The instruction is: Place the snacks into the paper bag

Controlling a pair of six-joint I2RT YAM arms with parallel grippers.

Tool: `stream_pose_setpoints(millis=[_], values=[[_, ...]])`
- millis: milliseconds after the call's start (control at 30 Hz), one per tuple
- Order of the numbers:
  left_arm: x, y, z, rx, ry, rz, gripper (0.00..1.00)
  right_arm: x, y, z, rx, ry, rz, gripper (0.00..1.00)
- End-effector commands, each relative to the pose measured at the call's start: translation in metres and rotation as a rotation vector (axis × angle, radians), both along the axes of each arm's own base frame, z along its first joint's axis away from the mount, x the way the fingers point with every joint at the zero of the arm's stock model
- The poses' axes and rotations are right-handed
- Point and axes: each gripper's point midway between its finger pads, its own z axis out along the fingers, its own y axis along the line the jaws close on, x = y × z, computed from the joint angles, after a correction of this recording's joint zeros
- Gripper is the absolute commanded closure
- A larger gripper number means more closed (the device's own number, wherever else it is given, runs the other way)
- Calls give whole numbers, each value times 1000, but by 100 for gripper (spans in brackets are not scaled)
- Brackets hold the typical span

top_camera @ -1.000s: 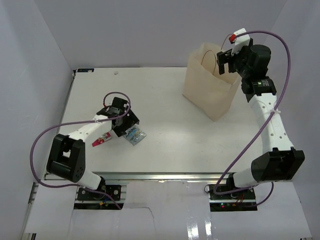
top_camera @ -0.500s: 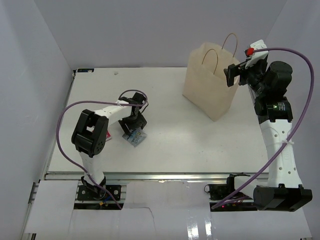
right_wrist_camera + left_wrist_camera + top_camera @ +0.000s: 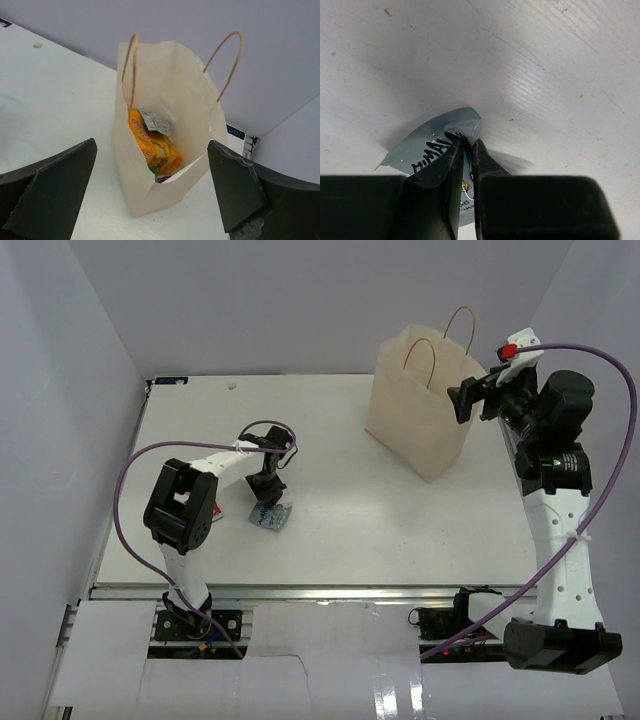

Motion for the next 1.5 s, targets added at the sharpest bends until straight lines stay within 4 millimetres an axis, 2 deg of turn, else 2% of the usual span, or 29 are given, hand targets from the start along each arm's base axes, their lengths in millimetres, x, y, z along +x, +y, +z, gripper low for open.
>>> stream_pose_setpoints(millis=[0,33,67,133,167,233,267,333,367,433,533,567,600,633,667,700,733,800,833,900,933,967,1033,1133,1200,1333,1467], values=[[-11,-10,-5,-59,42,-67,83,-27,22,16,-24,-70,144,2],[-4,-18,2,-99,4,-84,86,-36,30,18,-48,-88,199,2],[-1,-24,7,-131,-15,-115,87,-59,48,25,-106,-149,335,2],[3,-42,20,-232,-49,-167,92,-83,65,27,-143,-187,473,2],[13,-51,34,-276,-113,-199,94,-101,79,29,-147,-206,585,2],[13,-76,56,-416,-148,-265,97,-113,88,27,-121,-183,659,2],[23,-89,72,-479,-211,-297,100,-116,92,19,-95,-143,695,2],[25,-112,107,-624,-280,-360,100,-115,93,10,-85,-109,702,2],[37,-126,131,-693,-364,-398,100,-111,90,5,-86,-99,671,2],[45,-144,173,-809,-464,-441,100,-102,83,8,-83,-109,597,2],[69,-175,268,-1012,-734,-556,100,-78,58,24,-81,-145,384,2],[69,-181,287,-1061,-769,-586,100,-63,39,29,-74,-147,250,3],[75,-187,328,-1113,-870,-631,100,-57,29,41,-65,-175,175,5],[82,-195,350,-1178,-931,-649,100,-50,20,45,-33,-167,111,8],[83,-201,366,-1210,-959,-673,100,-43,-1,55,-15,-184,-16,10],[88,-206,384,-1234,-1002,-688,100,-41,-10,61,-1,-196,-69,10],[97,-215,416,-1280,-1081,-716,100,-40,-15,67,14,-210,-99,10],[107,-228,443,-1336,-1145,-709,100,-43,-24,75,27,-231,-139,10],[116,-235,469,-1381,-1220,-725,100,-45,-25,77,42,-237,-144,10],[125,-242,495,-1474,-1268,-665,100,-47,-27,77,54,-236,-151,10],[115,-237,536,-1530,-1373,-684,100,-47,-28,74,54,-232,-156,10],[132,-247,523,-1570,-1343,-625,100,-47,-32,73,56,-230,-179,10],[145,-242,539,-1615,-1416,-520,100,-49,-37,70,56,-229,-202,10],[165,-243,532,-1693,-1406,-336,100,-51,-42,65,70,-219,-222,10],[174,-254,516,-1731,-1348,-260,100,-51,-41,61,89,-205,-214,10],[180,-273,493,-1774,-1263,-197,100,-52,-39,49,118,-175,-201,10],[178,-289,480,-1779,-1218,-166,100,-53,-36,36,123,-149,-187,10]])
